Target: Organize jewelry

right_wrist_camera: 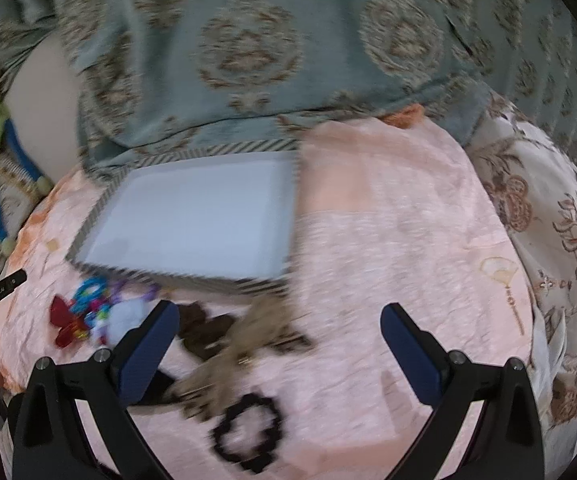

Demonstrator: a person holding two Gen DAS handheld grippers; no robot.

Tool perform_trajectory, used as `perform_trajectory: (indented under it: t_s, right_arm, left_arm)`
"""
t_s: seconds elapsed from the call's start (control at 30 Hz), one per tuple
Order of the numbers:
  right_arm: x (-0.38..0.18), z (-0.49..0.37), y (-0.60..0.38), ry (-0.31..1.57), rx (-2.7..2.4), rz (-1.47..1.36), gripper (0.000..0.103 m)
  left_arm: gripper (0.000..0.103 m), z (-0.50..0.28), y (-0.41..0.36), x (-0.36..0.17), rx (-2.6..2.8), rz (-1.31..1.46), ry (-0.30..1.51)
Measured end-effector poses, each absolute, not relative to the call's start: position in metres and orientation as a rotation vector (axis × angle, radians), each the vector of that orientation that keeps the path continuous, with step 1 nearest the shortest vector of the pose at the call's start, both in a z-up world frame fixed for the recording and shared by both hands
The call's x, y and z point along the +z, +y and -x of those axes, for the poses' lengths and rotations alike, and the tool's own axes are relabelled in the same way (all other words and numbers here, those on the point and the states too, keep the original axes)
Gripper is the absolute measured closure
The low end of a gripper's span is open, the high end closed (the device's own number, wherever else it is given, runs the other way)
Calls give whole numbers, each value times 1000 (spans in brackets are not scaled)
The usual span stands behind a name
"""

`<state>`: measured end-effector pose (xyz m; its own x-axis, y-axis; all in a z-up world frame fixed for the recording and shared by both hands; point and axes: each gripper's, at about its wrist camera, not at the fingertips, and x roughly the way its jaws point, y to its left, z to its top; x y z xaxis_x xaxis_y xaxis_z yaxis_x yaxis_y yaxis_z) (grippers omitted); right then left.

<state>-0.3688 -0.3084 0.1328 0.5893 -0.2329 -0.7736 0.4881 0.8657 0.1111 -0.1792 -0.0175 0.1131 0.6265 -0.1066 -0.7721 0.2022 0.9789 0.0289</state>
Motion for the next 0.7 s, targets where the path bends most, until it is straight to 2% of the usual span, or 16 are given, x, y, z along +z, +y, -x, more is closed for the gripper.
perform_trajectory:
  t_s: [0.3, 0.7]
  right_arm:
    - [140, 368, -252, 838, -393, -207, 1]
    - [135, 368, -246, 850, -403, -219, 1]
  left_arm:
    - [43, 220, -23, 119, -216, -114, 851]
    - [43, 237, -36, 120, -222, -132, 828]
